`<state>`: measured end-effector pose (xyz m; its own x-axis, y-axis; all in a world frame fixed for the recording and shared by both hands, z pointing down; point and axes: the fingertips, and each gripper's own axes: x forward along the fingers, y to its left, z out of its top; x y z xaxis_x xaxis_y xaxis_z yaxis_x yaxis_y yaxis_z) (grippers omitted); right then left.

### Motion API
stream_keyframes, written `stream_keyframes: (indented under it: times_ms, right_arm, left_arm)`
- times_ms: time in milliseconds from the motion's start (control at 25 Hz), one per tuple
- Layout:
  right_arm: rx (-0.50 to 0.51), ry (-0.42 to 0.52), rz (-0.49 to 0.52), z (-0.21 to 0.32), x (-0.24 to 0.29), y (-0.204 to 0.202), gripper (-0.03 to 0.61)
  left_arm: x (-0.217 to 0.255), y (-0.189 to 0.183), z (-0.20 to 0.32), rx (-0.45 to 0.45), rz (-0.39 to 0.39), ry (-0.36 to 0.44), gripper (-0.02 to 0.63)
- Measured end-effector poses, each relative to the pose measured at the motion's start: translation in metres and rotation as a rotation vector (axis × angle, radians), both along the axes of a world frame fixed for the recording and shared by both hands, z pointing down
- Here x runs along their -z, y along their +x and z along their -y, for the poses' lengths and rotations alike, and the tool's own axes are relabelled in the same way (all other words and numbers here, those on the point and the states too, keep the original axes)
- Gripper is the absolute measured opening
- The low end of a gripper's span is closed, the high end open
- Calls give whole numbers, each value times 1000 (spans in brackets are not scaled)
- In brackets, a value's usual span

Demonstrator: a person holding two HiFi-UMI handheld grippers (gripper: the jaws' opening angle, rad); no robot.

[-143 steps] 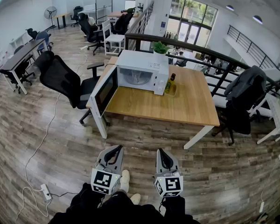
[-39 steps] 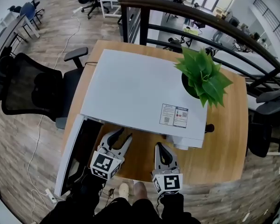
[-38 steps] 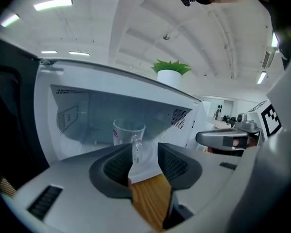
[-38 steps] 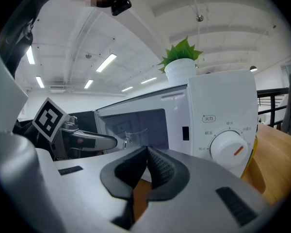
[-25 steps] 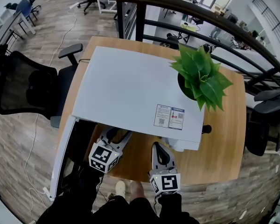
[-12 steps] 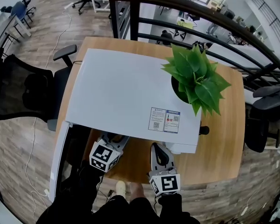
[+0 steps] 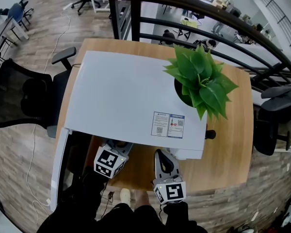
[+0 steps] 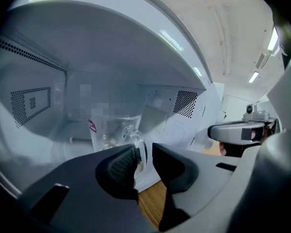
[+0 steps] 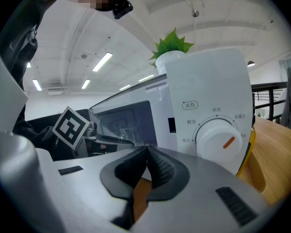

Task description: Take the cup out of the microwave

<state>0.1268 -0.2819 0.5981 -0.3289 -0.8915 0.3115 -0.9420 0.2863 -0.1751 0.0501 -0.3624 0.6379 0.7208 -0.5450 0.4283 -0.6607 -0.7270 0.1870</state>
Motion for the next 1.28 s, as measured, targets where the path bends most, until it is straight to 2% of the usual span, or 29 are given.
stream_keyframes:
  times_ms: [80,200,520,1280]
  right_arm:
    - [-7,-2,2,-1,-1,1,15]
    - [-9,-3,-4,-2,-1,3,15]
    - [-38,-18,6,-6,-5,5,15]
    - [-41,6,-20,-32,16,0,15]
  left_arm:
    - [0,1,1,5,3,2,97]
    - [-1,1,4,12,0,8,38]
    - [6,7,2,-58,29,87,25]
    - [26,1,-42,-77,-1,102,25]
